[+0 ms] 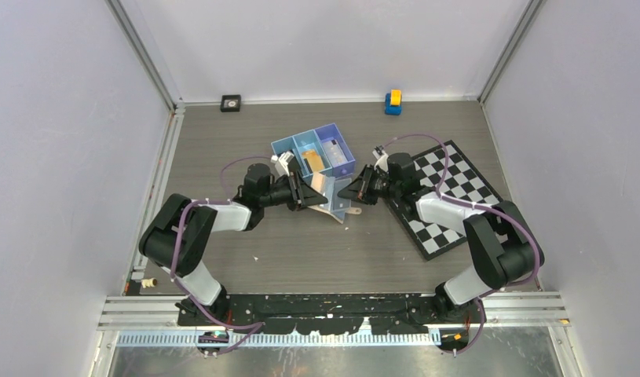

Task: Take the credit cards out of the card holder
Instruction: Remove the credit card from the card holder.

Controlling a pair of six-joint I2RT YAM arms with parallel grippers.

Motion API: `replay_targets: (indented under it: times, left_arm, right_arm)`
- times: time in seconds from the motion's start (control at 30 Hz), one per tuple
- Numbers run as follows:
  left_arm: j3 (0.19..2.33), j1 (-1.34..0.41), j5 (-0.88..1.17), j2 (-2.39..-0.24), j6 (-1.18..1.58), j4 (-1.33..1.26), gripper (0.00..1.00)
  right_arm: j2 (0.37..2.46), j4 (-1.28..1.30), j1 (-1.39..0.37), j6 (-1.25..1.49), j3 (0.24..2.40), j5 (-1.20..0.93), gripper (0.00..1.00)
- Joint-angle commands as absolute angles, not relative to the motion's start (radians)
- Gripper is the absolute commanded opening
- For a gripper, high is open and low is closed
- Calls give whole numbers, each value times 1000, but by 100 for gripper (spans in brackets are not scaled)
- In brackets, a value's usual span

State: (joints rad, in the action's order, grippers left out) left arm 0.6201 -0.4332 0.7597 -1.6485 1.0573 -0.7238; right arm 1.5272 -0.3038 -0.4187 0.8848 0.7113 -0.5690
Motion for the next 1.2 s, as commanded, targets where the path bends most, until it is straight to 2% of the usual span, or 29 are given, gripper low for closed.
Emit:
replay_targets:
  times: [0.0, 0.2, 0.4, 0.53, 0.67, 0.77, 0.93, 1.0, 1.17]
  left_arm:
    - [658, -425, 736, -1604, 996, -643, 30]
    - [692, -438, 749, -1642, 974, -587, 48]
    - [732, -442, 750, -1722, 952, -525, 49]
    - [759, -450, 717, -1722, 898, -424, 56]
    - [796, -467, 681, -1725, 848, -313, 57]
    - [796, -468, 709, -1766, 880, -353, 50]
    - [802, -468, 736, -1809, 921, -381, 44]
    - [808, -468, 724, -1807, 908, -353, 46]
    - [808, -468, 704, -1787, 893, -317, 55]
  right_arm:
    - [1481, -324, -417, 859, 716, -578, 5]
    - [1515, -237, -441, 822, 759, -562, 5]
    - [1577, -128, -457, 781, 816, -533, 5]
    - [1573, -42, -493, 728, 855, -468, 5]
    - [1577, 137, -551, 647, 921, -322, 10]
    - [1597, 123, -558, 659, 923, -346, 21]
    - [1615, 62, -558, 686, 911, -418, 29]
    - [1617, 36, -558, 696, 905, -442, 33]
    - [1650, -39, -558, 725, 895, -501, 33]
